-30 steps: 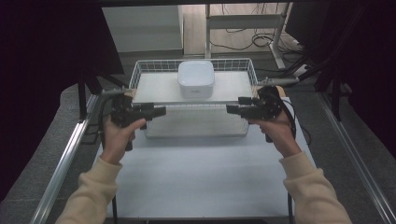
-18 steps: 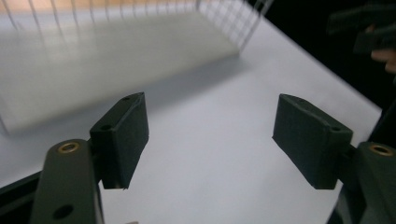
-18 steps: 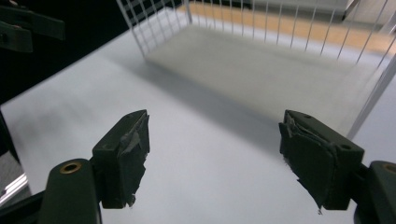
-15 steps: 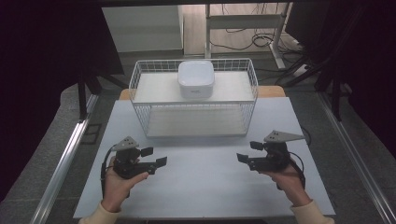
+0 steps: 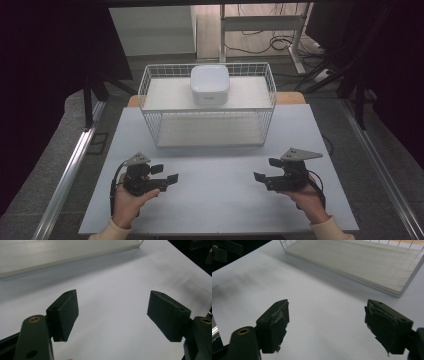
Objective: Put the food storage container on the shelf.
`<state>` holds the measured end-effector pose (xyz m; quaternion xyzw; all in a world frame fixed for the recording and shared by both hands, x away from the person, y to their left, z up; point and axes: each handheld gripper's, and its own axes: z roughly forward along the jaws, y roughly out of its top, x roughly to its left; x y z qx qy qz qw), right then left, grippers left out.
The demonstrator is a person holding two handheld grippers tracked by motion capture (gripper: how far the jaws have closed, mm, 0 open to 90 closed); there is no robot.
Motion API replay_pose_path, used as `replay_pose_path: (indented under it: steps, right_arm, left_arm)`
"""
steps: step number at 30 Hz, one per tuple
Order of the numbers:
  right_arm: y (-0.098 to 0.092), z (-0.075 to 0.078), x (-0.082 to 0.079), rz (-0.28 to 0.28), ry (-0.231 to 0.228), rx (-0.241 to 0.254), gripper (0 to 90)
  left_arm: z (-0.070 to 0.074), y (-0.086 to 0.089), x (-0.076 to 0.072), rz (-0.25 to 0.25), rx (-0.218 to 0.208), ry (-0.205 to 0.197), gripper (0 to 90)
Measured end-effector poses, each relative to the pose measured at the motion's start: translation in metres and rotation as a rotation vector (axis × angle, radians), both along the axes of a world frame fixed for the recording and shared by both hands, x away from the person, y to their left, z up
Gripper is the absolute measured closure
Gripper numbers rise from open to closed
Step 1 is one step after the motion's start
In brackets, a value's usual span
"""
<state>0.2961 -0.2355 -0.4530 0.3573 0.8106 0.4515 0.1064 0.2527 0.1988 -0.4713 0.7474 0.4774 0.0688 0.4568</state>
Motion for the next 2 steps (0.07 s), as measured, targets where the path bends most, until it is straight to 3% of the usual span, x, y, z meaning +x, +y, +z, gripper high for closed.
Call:
replay_pose_path:
  steps: [2]
  right_arm:
    - [-0.0024, -0.0018, -0.0011, -0.004, -0.005, 0.004, 16.7]
  left_arm:
    - [0.0003, 0.0016, -0.0015, 0.009, -0.002, -0.006, 24.4]
